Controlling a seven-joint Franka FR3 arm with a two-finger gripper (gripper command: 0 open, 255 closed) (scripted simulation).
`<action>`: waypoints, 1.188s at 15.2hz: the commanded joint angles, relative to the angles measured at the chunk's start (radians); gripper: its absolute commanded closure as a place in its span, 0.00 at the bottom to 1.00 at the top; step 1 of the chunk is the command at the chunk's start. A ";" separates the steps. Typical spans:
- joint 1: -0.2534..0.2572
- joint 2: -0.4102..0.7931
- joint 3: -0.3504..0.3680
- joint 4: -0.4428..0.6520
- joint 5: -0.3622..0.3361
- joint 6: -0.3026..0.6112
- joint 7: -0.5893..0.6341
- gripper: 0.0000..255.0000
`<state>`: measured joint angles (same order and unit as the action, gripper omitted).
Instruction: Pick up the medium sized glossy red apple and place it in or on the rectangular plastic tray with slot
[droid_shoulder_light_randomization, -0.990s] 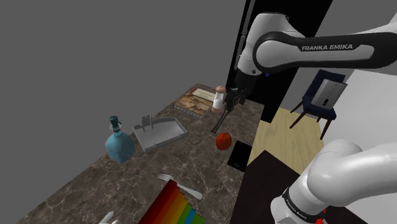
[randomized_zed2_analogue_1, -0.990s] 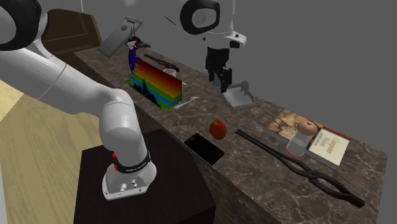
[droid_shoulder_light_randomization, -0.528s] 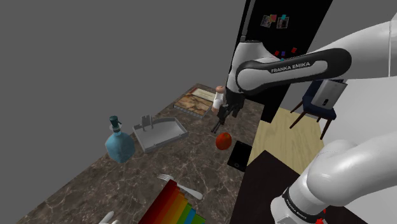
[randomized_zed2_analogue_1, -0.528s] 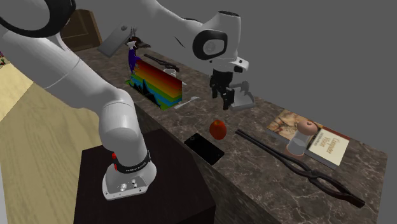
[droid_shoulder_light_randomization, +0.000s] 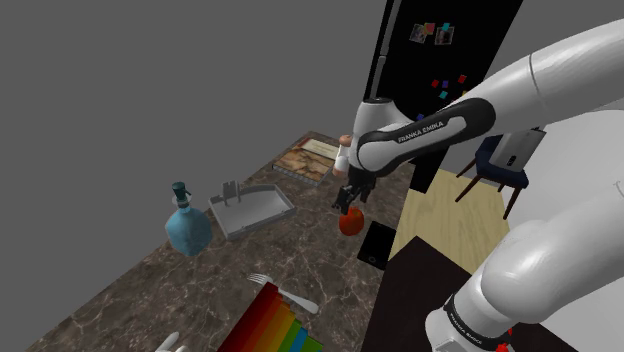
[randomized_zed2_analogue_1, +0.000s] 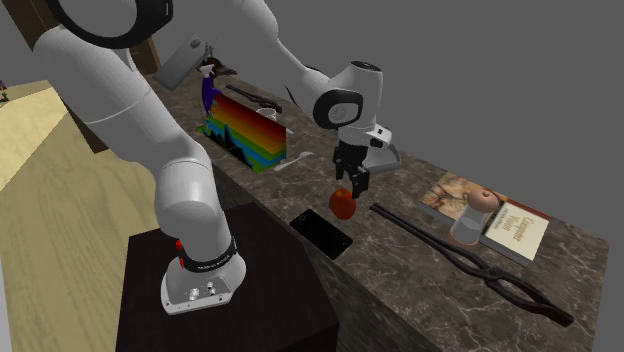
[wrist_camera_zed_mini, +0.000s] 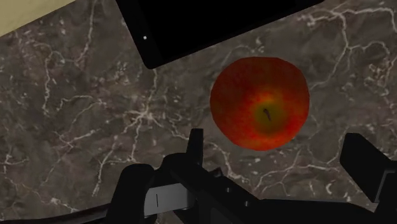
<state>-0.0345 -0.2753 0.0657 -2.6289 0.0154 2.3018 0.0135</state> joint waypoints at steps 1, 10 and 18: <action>0.000 0.021 0.001 -0.012 -0.001 0.032 0.001 0.00; -0.001 0.060 0.002 -0.032 -0.004 0.091 0.003 0.00; -0.001 0.060 0.002 -0.032 -0.004 0.092 0.004 1.00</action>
<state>-0.0356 -0.2164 0.0682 -2.6598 0.0119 2.3940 0.0175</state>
